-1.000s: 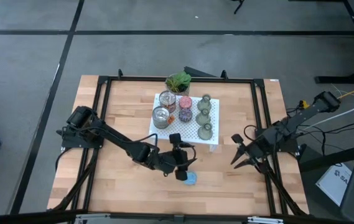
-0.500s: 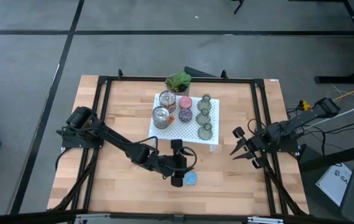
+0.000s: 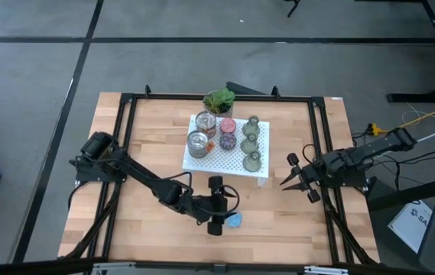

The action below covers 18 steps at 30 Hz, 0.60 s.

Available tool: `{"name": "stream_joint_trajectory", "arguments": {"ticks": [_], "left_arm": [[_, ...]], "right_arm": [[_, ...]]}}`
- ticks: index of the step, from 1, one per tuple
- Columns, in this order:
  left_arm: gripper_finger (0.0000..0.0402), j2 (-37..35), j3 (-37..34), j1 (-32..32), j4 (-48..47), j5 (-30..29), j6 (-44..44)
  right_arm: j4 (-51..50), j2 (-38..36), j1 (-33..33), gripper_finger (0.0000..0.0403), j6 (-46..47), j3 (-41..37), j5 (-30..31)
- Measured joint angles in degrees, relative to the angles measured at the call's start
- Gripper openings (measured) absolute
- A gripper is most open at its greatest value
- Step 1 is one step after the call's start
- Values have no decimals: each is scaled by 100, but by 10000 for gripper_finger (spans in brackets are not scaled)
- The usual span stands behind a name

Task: Stock candles and vases on shelf
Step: Align the blue patterned scented candle with the other scented candle on the shelf

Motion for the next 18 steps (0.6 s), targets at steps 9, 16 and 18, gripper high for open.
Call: {"name": "stream_joint_trajectory", "arguments": {"ticks": [9,16,18], "left_arm": [[249,0,0,-67,-4,7,0],[249,0,0,-43,-3,239,-16],[250,0,0,-43,-4,455,-24]], "right_arm": [[-300,-110,-90,93,-387,2,161],[-305,-10,-90,93,-385,4,182],[-305,-9,-90,94,-387,3,182]]}}
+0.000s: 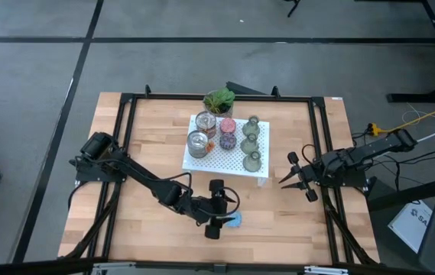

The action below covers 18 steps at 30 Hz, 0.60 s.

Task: Stock candles and vases on shelf
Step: Align the blue patterned scented candle with the other scented candle on the shelf

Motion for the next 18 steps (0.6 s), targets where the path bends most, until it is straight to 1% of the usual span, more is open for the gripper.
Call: {"name": "stream_joint_trajectory", "arguments": {"ticks": [5,11,14,18], "left_arm": [[274,0,0,-2,3,259,-148],[317,8,0,-4,13,286,-804],[331,112,-2,-77,31,257,-885],[338,473,-3,-182,304,264,-894]], "right_arm": [[-1,0,0,94,1,2,0],[-1,0,0,94,1,2,-2],[-1,2,0,94,0,2,-2],[-1,4,0,94,0,2,-4]]}}
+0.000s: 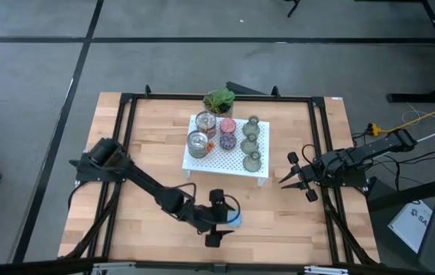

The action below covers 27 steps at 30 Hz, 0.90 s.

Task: Stock candles and vases on shelf
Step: Align the blue patterned scented candle with the other scented candle on the shelf

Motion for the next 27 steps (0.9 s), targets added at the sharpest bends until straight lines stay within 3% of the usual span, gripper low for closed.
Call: {"name": "stream_joint_trajectory", "arguments": {"ticks": [10,19,27], "left_arm": [[338,622,-5,40,221,-167,-263],[350,1060,-4,164,918,190,-282],[375,1081,-1,219,599,175,-282]], "right_arm": [[0,0,0,94,2,0,-8],[0,0,0,94,0,0,-11],[0,0,0,94,1,0,-11]]}}
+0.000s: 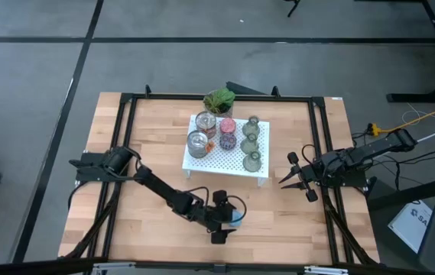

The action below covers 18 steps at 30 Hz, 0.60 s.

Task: Stock candles and vases on shelf
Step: Align the blue patterned scented candle with the other scented candle on the shelf

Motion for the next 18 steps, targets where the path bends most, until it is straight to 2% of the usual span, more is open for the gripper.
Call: {"name": "stream_joint_trajectory", "arguments": {"ticks": [10,18], "left_arm": [[380,198,4,-12,-105,52,132],[379,214,7,-47,-76,-328,398]], "right_arm": [[0,1,0,94,-1,0,2],[0,2,0,94,-1,0,4]]}}
